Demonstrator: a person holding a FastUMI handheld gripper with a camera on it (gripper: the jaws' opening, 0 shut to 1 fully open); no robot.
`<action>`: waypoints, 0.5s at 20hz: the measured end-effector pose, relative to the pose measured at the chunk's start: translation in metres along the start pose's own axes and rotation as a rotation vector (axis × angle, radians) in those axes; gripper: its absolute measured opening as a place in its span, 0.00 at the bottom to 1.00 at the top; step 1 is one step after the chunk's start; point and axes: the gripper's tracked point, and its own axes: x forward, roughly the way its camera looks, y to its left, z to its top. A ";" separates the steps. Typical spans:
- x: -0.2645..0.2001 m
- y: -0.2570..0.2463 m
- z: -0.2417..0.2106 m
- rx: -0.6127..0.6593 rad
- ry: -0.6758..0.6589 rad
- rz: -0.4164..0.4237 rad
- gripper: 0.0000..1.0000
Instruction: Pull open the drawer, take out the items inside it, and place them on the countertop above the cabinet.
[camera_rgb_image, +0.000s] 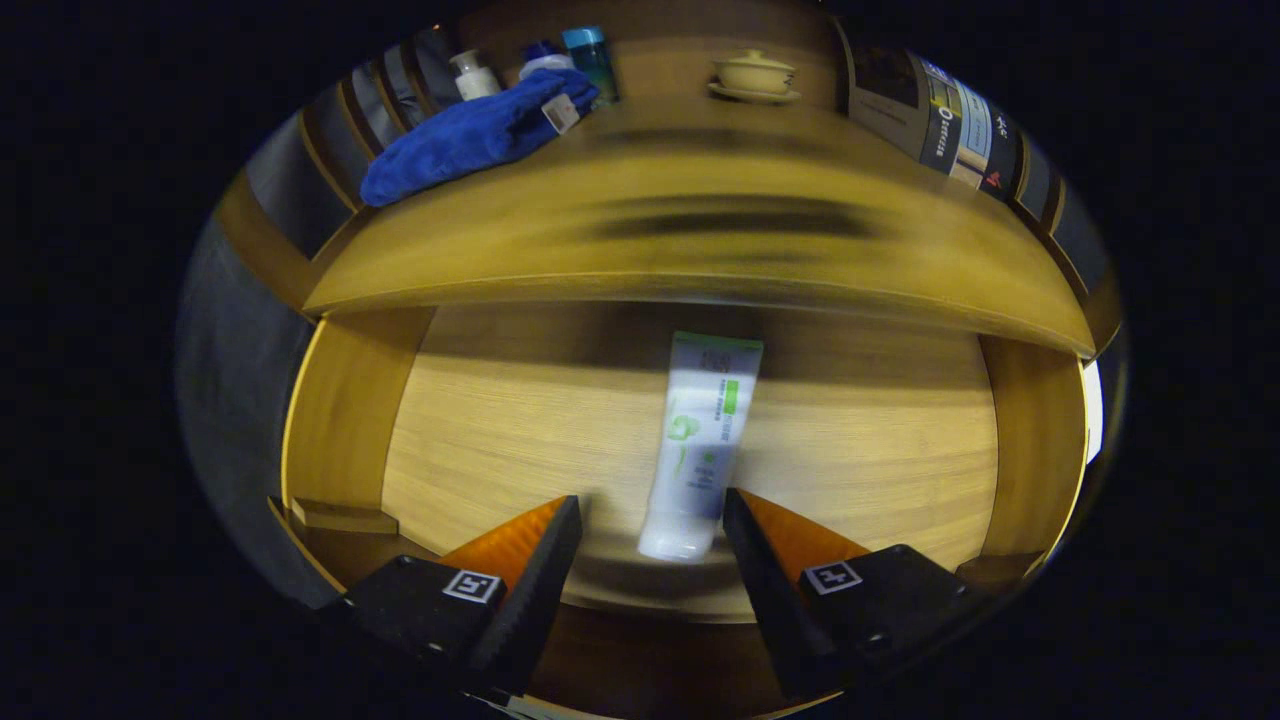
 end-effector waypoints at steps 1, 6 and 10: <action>0.003 -0.002 -0.003 0.000 0.016 -0.007 0.92; 0.007 -0.006 0.012 -0.033 0.010 -0.015 0.58; -0.014 -0.006 0.040 -0.024 -0.100 0.037 0.48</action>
